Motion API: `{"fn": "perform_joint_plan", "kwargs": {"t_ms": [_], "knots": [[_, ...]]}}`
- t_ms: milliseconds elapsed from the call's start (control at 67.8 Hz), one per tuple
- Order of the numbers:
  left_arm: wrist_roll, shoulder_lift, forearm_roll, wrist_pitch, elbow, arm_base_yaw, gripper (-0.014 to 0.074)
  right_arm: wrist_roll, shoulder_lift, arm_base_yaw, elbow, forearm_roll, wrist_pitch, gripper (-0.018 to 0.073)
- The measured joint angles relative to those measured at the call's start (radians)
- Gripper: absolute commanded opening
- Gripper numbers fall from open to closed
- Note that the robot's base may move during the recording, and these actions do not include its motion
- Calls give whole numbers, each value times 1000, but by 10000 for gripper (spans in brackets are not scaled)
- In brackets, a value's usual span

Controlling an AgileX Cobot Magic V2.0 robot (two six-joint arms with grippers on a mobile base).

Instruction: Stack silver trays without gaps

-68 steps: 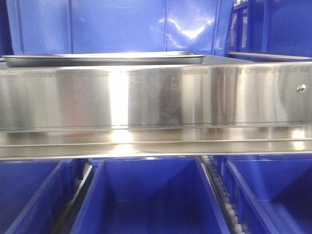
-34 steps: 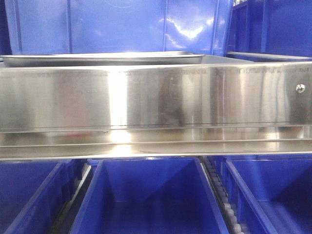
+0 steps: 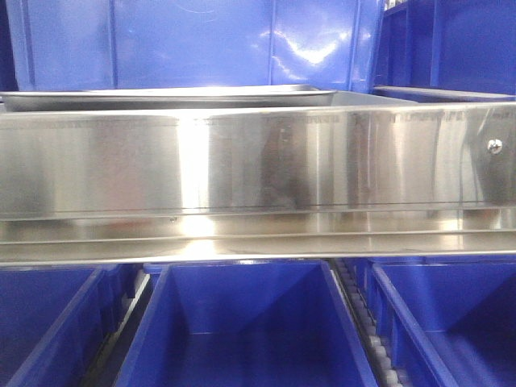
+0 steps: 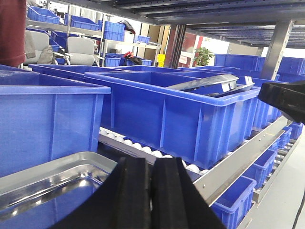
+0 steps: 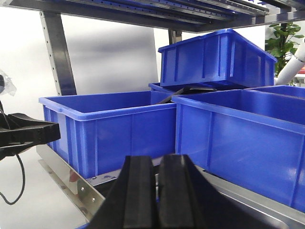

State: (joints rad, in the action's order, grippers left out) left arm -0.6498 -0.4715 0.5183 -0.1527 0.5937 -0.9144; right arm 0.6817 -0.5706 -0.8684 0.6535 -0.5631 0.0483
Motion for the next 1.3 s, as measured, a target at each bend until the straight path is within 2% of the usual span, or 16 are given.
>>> {"fn": "perform_joint_plan", "kwargs": {"t_ms": [428, 531, 576, 664, 782, 930, 1048, 1137, 1299], "knots": [[0, 0, 2, 0, 0, 0, -10, -2, 0, 0, -9, 0, 2, -18], [0, 0, 2, 0, 0, 0, -10, -82, 13, 21, -55, 85, 40, -18], [0, 0, 2, 0, 0, 0, -10, -173, 38, 81, -114, 166, 77, -18], [0, 0, 2, -2, 0, 0, -10, -263, 86, 197, -198, 269, 101, -18], [0, 0, 2, -2, 0, 0, -10, -392, 183, 363, -304, 379, 110, -18], [0, 0, 2, -2, 0, 0, -10, -603, 320, 551, -417, 504, 110, -18], [0, 0, 2, -2, 0, 0, -10, -650, 407, 680, -496, 563, 91, -18], [0, 0, 2, -2, 0, 0, -10, -661, 465, 750, -561, 585, 51, -18], [0, 0, 2, -2, 0, 0, -10, -665, 552, 810, -646, 595, 14, -18]]}}
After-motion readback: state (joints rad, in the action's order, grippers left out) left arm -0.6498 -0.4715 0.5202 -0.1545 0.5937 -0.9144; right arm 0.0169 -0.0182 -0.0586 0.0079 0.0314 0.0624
